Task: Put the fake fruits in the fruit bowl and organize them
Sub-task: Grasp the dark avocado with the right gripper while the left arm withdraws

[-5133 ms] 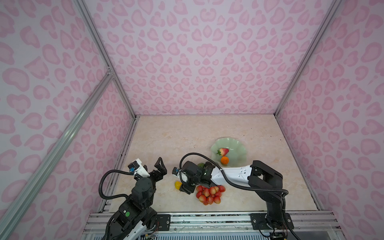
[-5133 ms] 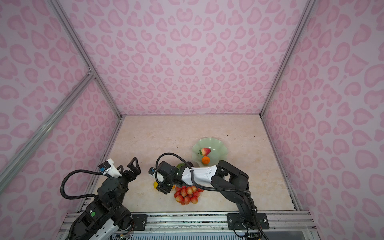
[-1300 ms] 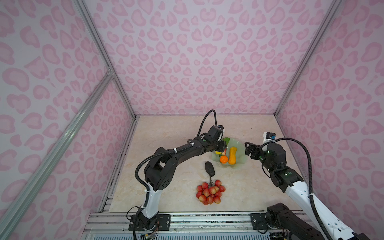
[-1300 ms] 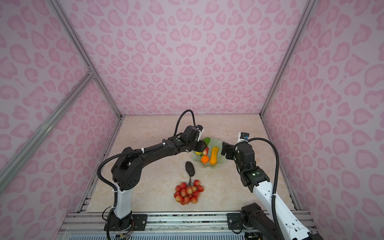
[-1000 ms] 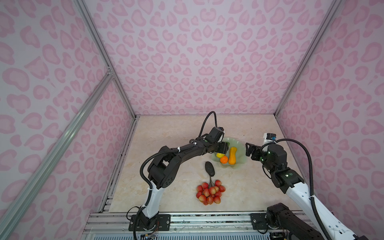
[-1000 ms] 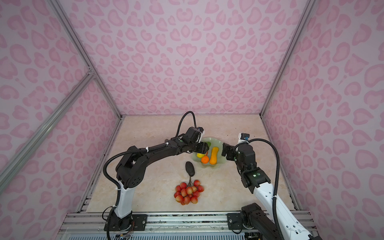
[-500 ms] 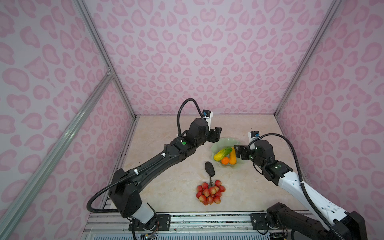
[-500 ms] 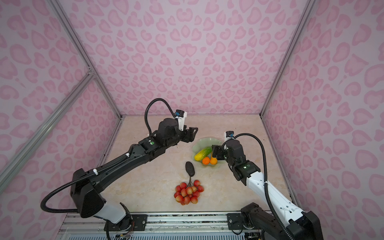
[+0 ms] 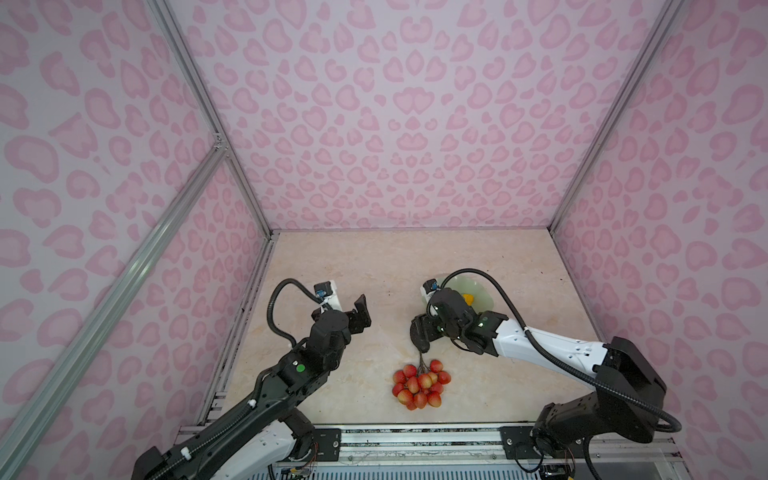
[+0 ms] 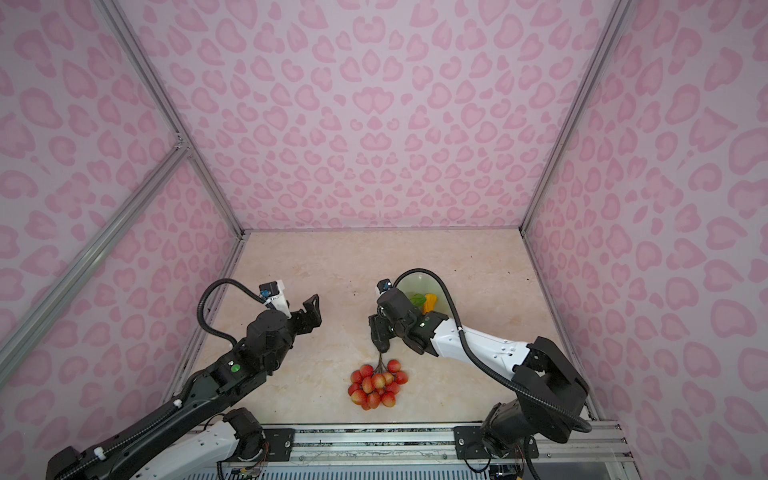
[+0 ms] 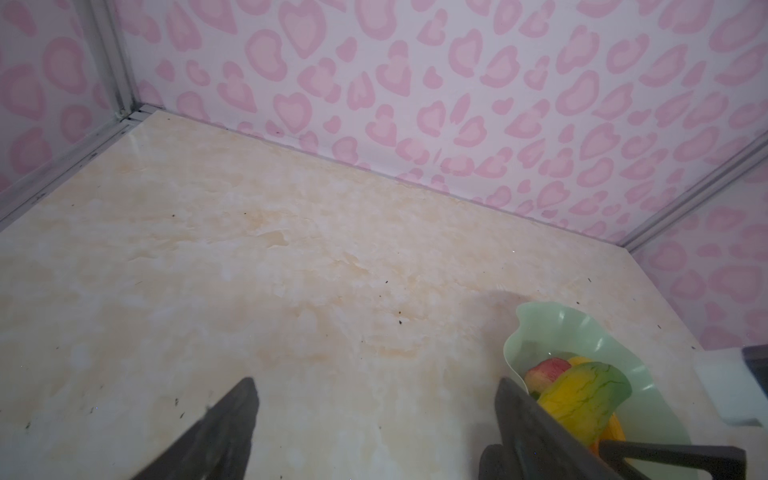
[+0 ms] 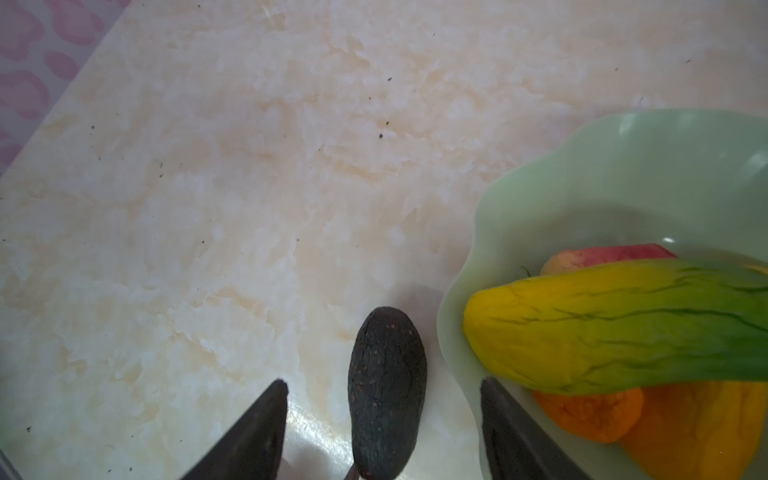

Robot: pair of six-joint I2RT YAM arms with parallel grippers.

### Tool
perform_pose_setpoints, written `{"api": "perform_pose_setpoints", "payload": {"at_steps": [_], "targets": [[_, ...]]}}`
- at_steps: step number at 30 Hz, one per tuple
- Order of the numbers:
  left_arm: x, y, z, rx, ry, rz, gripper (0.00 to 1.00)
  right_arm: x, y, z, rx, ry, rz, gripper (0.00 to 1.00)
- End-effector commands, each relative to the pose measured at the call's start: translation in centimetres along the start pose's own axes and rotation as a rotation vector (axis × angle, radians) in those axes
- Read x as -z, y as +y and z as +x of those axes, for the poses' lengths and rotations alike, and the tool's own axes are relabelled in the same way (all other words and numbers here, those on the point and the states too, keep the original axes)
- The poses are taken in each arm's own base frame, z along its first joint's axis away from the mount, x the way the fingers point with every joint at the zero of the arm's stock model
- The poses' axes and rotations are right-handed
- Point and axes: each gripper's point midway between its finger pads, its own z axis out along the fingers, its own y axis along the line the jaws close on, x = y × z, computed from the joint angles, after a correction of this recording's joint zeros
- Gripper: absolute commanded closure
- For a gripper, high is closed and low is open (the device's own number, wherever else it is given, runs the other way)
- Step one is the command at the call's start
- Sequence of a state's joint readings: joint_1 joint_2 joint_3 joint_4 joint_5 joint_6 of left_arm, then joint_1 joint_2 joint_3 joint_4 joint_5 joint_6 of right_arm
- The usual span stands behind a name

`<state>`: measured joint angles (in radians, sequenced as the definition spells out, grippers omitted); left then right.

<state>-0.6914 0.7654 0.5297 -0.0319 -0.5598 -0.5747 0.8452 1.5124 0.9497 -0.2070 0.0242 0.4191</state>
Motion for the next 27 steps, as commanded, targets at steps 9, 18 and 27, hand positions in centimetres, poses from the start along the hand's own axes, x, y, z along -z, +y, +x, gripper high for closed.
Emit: {"api": "perform_pose_setpoints", "payload": {"at_steps": [9,18,27], "targets": [[3.7,5.3,0.2,0.126,-0.094,-0.076,0.08,-4.2,-0.1,2.8,-0.003,0.121,0.091,0.26],[4.3,5.8,0.3,0.133,-0.093,-0.075,0.07,-7.1,0.2,3.9,0.022,0.167,0.126,0.29],[4.2,5.5,0.4,0.122,-0.078,-0.068,0.07,-7.8,3.2,3.1,0.021,0.148,0.007,0.69]]}}
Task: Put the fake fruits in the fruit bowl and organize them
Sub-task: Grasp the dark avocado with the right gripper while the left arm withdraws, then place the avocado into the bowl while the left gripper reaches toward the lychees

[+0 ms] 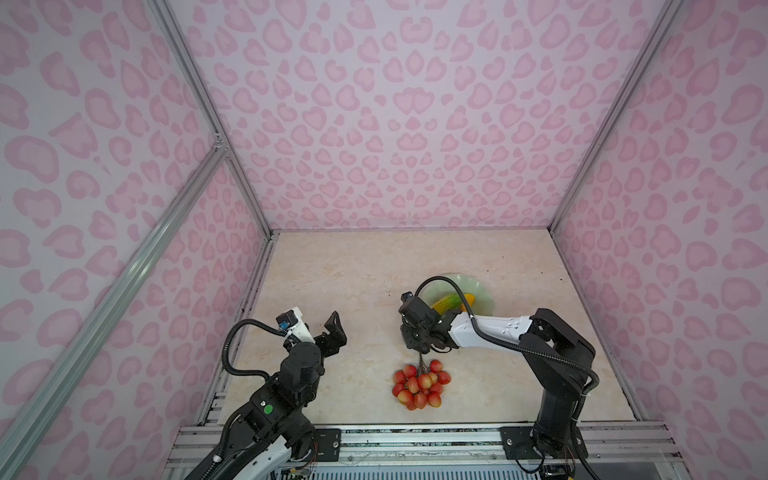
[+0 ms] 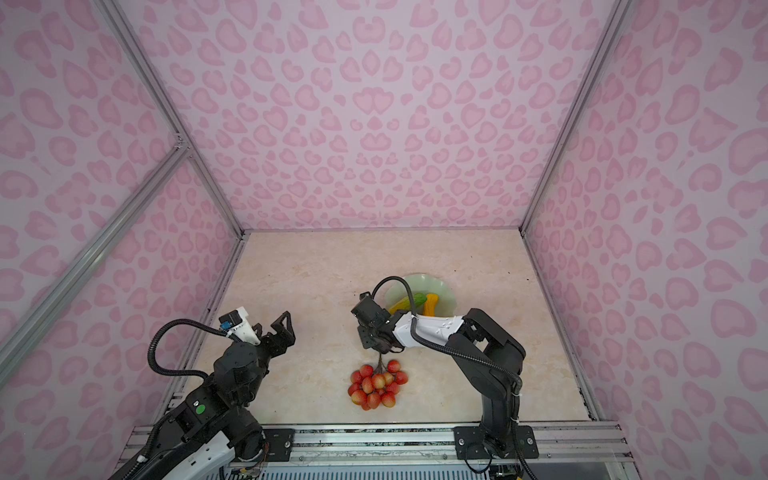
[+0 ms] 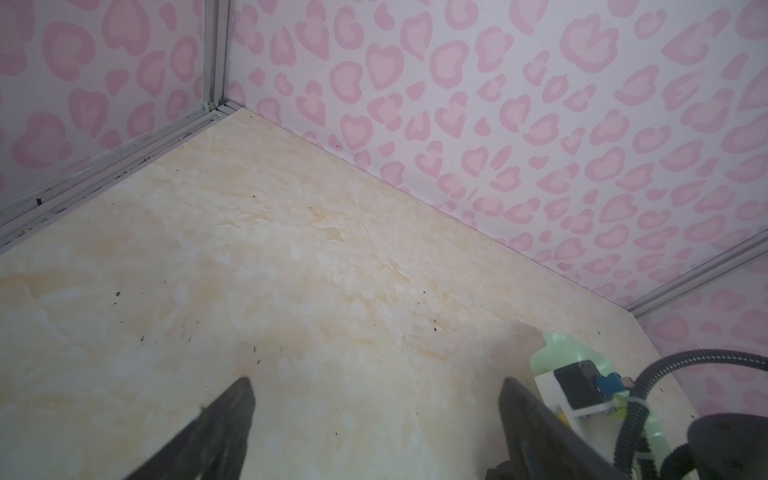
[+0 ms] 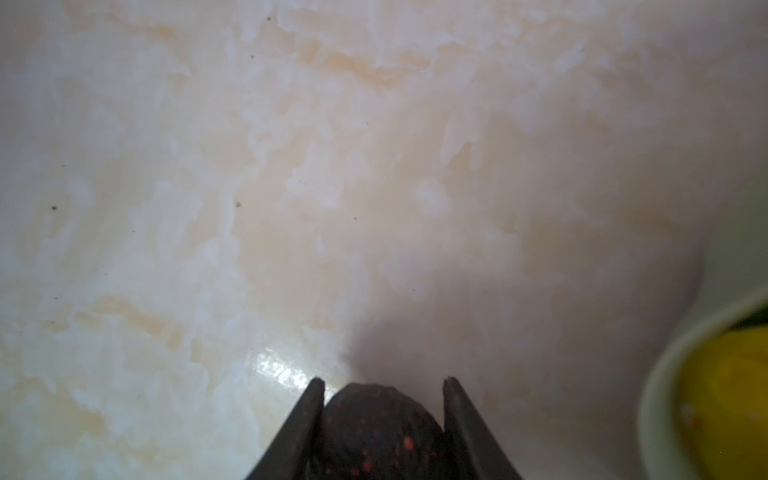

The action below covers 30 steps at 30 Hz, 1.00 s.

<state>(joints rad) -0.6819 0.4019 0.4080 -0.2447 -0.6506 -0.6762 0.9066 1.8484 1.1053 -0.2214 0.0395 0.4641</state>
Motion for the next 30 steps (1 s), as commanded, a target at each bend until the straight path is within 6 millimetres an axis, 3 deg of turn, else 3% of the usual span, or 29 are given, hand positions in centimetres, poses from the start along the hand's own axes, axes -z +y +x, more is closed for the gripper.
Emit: {"api": "perform_pose_setpoints", "payload": {"at_steps": [1,5,9,12,16,20,23,26,30], "targets": [[-0.1,0.0,0.1,0.006,0.001,0.002,0.07,0.5,1.6,-1.3,-0.002,-0.043,-0.069,0.74],[-0.3,-0.7,0.8,0.024,0.035,0.029,0.08,3.2,2.4,-3.6,-0.017,-0.117,-0.119,0.82],[-1.1,-1.5,2.3,-0.002,0.089,0.052,0.09,7.0,0.9,-6.4,-0.055,-0.215,-0.13,0.84],[-1.9,-2.2,3.5,-0.022,0.141,0.06,0.09,9.7,-2.2,-8.6,-0.137,-0.293,-0.139,0.84],[-2.8,-4.3,5.3,-0.058,0.255,0.111,0.12,12.3,-8.8,-9.7,-0.273,-0.374,-0.063,0.84],[-3.9,-7.0,7.7,-0.103,0.363,0.199,0.16,12.9,-15.1,-9.0,-0.383,-0.398,0.009,0.83],[-4.6,-8.9,9.4,-0.1,0.436,0.258,0.18,12.9,-18.3,-8.5,-0.472,-0.412,0.01,0.83],[-4.9,-10.8,10.6,-0.098,0.508,0.316,0.21,12.3,-20.5,-7.9,-0.518,-0.403,0.036,0.82],[-4.9,-12.7,12.6,-0.133,0.582,0.358,0.22,10.6,-21.6,-7.3,-0.544,-0.375,0.028,0.81]]}}
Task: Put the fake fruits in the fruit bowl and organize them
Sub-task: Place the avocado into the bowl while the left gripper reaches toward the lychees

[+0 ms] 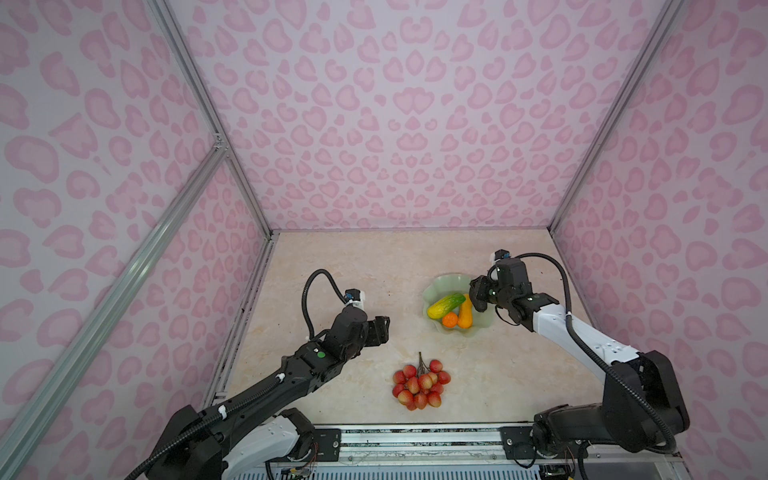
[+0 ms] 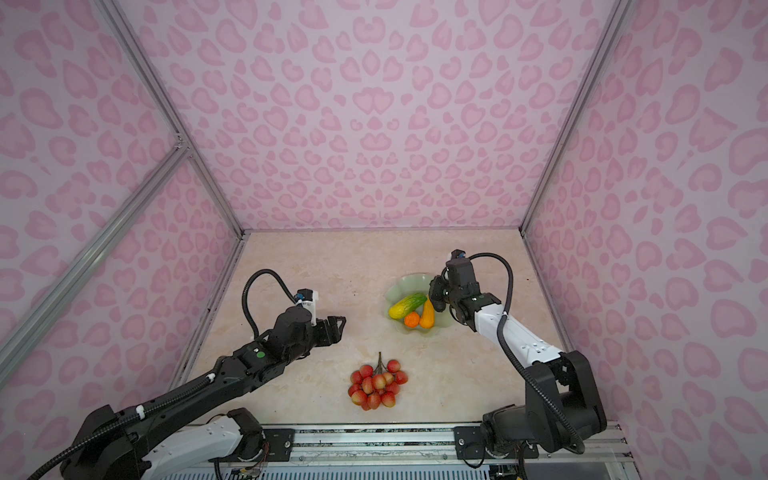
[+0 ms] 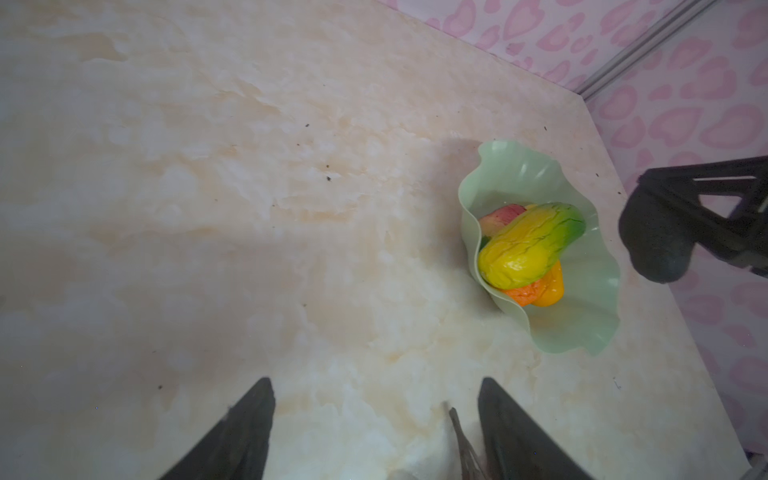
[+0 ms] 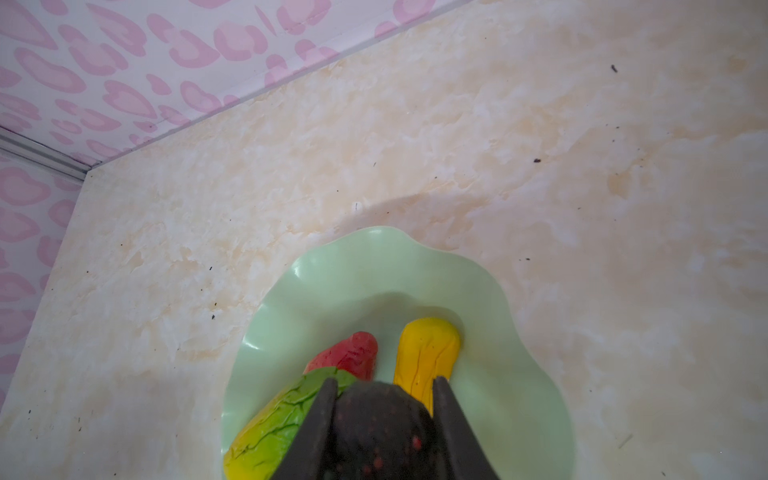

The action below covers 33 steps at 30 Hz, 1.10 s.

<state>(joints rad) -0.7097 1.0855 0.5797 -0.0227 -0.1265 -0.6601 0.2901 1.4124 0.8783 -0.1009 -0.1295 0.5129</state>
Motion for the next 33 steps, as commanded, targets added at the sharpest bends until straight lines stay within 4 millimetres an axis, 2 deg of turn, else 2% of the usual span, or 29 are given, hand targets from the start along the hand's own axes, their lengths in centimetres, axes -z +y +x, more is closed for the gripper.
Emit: {"api": "perform_pose_setpoints", "payload": {"at_steps": [1,5,7,10,12,17,22,26,31,33], "targets": [[-1.0,-2.7,0.6,-0.021,0.05,0.1,0.22,-1.3,-0.1,0.4,-0.025,0.016,-0.038,0.81],[-2.7,-4.5,3.1,-0.039,0.172,0.132,0.25,-2.4,-0.8,1.2,-0.043,0.042,-0.028,0.74],[-3.2,-5.3,4.3,-0.051,0.221,0.138,0.27,-2.5,-1.0,1.3,-0.048,0.049,-0.025,0.65],[-3.9,-6.4,6.2,-0.089,0.279,0.152,0.3,-2.4,-1.0,0.8,-0.036,0.037,-0.024,0.46],[-4.4,-6.9,7.5,-0.106,0.332,0.152,0.32,-1.9,-1.0,0.2,-0.032,0.022,-0.026,0.37],[-5.0,-7.4,10.6,-0.092,0.45,0.143,0.36,0.5,-0.9,-1.4,-0.008,-0.051,-0.018,0.23],[-5.4,-6.5,13.3,-0.124,0.523,0.079,0.39,2.3,-0.9,-2.2,0.021,-0.096,-0.011,0.2],[-5.8,-6.8,14.4,-0.169,0.579,0.044,0.42,3.1,-0.8,-2.2,0.019,-0.105,-0.02,0.2],[-6.3,-7.1,15.1,-0.172,0.614,0.035,0.53,3.5,-1.0,-2.1,0.029,-0.11,-0.014,0.2],[-6.4,-7.1,15.3,-0.169,0.624,0.036,0.62,3.7,-1.3,-2.1,0.022,-0.114,-0.007,0.2]]}}
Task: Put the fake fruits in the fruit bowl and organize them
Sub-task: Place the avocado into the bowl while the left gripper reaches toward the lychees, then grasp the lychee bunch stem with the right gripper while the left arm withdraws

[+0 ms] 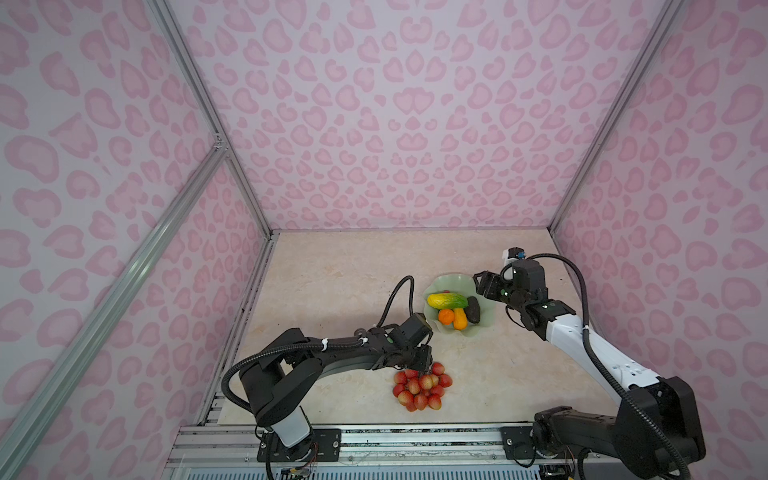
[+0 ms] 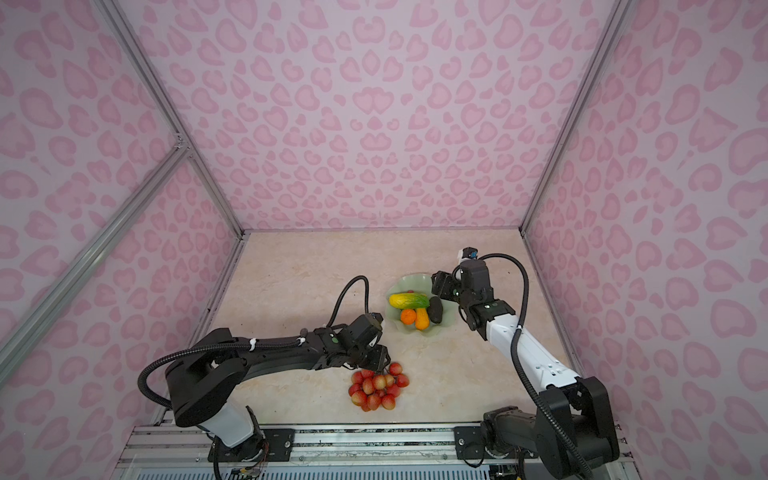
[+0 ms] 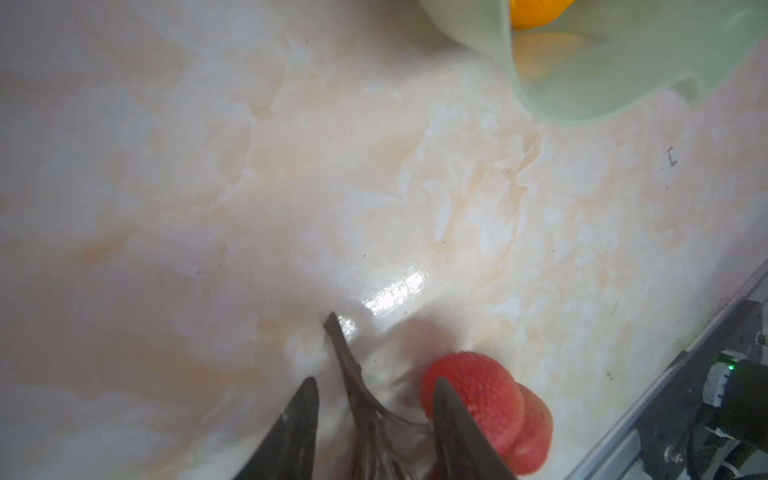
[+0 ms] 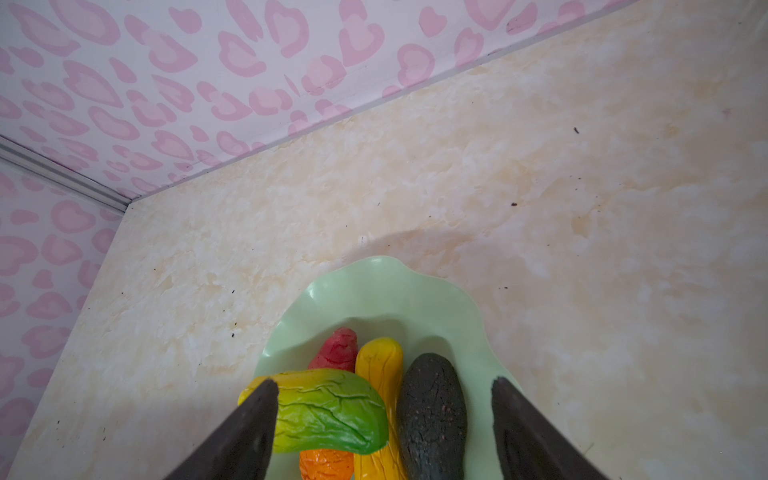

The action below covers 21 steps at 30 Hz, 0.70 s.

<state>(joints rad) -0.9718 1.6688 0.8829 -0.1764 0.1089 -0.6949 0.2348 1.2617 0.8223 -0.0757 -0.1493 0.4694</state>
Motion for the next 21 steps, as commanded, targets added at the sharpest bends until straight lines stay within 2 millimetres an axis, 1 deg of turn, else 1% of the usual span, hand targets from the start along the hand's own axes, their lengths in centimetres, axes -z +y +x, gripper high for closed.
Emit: {"api": "perform_pose_setpoints", "payload": {"at_steps": [1,4,7,8,11,13,17,19,21], "targets": [[-0.2,0.0,0.5,0.003,0.034,-0.006,0.68,0.2,-0.9,0.3,0.004,0.002,0.029,0.2],[0.0,-0.4,0.2,0.005,0.03,0.007,0.79,0.5,-1.2,0.3,-0.004,-0.007,0.034,0.2],[0.4,-0.9,-0.2,0.002,0.015,0.028,0.94,0.6,-1.3,0.1,-0.006,-0.015,0.035,0.2],[0.4,-1.1,-0.4,-0.002,0.009,0.031,0.96,0.6,-1.3,0.1,-0.004,-0.017,0.037,0.2],[0.7,-1.2,-0.7,-0.007,0.004,0.023,0.96,0.5,-1.4,0.2,-0.015,-0.014,0.03,0.2],[1.2,-1.6,-1.0,-0.007,-0.003,0.036,0.96,0.4,-1.3,0.2,-0.018,-0.012,0.024,0.2],[2.4,-1.6,-1.3,-0.011,-0.026,0.032,0.96,0.5,-1.3,0.4,-0.012,-0.002,0.025,0.2],[3.0,-1.1,-1.6,-0.019,-0.044,0.005,0.96,0.5,-1.2,0.6,0.001,0.006,0.016,0.2],[4.1,-0.2,-2.3,-0.02,-0.088,-0.037,0.96,0.6,-0.7,1.6,0.008,0.053,-0.011,0.22]]}}
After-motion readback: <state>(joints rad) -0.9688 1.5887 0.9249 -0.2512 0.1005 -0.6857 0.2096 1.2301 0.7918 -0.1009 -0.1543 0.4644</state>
